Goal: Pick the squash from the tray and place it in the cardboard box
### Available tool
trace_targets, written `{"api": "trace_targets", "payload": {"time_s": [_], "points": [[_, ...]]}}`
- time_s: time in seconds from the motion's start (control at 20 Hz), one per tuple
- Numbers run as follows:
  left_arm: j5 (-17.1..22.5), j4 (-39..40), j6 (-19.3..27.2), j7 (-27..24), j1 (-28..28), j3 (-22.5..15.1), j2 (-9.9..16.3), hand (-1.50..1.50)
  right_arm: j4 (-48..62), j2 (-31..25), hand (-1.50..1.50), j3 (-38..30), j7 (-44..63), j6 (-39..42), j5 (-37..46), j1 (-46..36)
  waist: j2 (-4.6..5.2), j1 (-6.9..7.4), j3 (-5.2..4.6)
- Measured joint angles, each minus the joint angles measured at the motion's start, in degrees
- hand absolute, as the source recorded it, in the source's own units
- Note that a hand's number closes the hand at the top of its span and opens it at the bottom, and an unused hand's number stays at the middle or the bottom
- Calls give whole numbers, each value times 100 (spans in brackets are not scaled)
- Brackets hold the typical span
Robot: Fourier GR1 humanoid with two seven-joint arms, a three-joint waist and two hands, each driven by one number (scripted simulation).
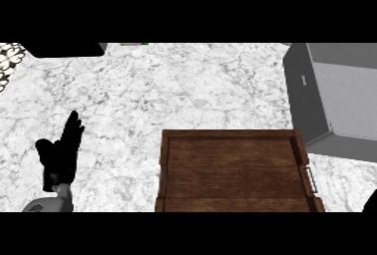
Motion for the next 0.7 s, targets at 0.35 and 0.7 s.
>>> {"api": "trace_targets", "payload": {"time_s": [0.35, 0.7], "points": [[11, -49, -54, 110, -110, 1, 6, 0, -94, -112, 150, -2074, 8, 743, -1417, -1, 21, 97, 1], [-151, 258, 13, -60, -349, -89, -147, 0, 1147, -155, 150, -2523, -122, 1148, -1747, -1160, 57, 252, 5]]}}
